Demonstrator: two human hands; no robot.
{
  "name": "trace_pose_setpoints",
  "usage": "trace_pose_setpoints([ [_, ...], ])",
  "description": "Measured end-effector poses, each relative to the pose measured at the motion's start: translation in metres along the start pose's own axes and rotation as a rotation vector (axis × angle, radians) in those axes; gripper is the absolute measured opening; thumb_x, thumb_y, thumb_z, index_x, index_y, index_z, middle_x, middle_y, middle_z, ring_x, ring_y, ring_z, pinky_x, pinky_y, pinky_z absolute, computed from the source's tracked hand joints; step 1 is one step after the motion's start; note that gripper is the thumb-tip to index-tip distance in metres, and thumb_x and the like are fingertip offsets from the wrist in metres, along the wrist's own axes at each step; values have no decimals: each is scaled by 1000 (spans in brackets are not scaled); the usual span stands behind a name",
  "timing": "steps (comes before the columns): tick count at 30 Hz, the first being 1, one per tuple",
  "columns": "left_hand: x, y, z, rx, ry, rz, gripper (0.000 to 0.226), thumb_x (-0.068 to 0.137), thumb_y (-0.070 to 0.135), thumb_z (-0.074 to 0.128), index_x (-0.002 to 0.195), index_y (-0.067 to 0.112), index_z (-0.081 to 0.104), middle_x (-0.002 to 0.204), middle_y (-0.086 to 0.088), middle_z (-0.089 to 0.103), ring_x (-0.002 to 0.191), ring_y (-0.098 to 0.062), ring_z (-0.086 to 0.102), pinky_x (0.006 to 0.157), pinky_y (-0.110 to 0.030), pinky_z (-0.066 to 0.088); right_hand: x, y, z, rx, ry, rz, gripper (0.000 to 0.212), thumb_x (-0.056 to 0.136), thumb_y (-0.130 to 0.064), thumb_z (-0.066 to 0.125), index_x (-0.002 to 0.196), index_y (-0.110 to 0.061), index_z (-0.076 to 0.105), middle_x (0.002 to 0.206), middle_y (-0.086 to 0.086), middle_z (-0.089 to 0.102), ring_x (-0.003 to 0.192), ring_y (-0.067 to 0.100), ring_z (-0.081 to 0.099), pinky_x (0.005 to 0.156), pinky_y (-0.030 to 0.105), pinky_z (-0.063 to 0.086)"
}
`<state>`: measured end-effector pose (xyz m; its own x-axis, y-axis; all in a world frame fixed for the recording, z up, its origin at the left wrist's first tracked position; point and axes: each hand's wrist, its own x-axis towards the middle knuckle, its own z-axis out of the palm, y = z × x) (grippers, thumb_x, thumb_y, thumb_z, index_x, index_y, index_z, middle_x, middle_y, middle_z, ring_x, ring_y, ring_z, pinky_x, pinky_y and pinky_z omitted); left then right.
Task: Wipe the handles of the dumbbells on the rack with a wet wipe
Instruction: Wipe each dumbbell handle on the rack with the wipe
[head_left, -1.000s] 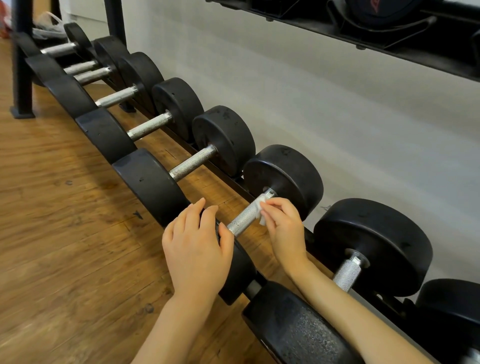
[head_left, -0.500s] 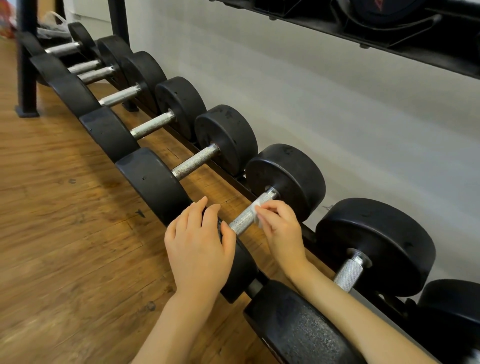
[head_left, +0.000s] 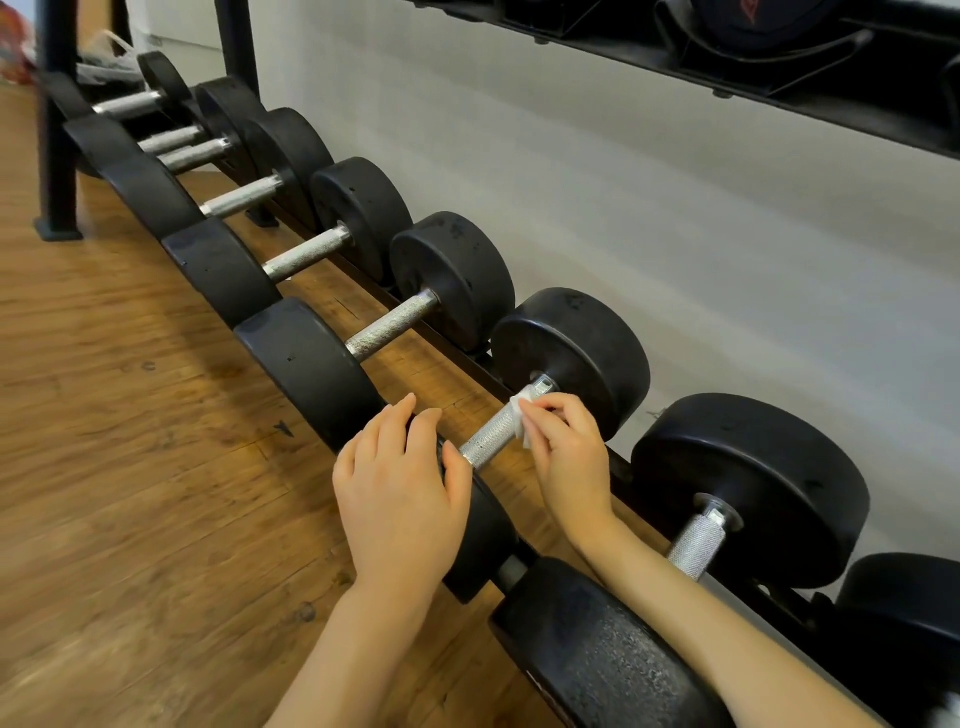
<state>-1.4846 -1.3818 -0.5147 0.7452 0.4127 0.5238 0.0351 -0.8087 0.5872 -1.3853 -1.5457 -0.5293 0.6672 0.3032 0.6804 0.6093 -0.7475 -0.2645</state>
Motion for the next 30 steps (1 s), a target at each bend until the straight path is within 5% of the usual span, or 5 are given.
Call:
trace_pose_setpoints([
  [19, 1, -1, 2, -22, 4, -13, 48, 91, 38, 34, 114, 16, 71, 126, -5, 66, 118, -26, 60, 101, -46, 43, 24, 12, -12, -169, -204, -241, 45, 77, -6, 79, 120, -6, 66, 119, 10, 65, 100, 26, 64, 75, 39, 60],
  [30, 0, -1, 1, -32, 4, -12, 47, 90, 37, 35, 113, 16, 71, 125, -5, 66, 117, -25, 60, 99, -48, 45, 30, 6, -13, -75, -374, -228, 35, 95, -12, 60, 130, -12, 60, 133, 5, 60, 119, 19, 59, 96, 36, 52],
])
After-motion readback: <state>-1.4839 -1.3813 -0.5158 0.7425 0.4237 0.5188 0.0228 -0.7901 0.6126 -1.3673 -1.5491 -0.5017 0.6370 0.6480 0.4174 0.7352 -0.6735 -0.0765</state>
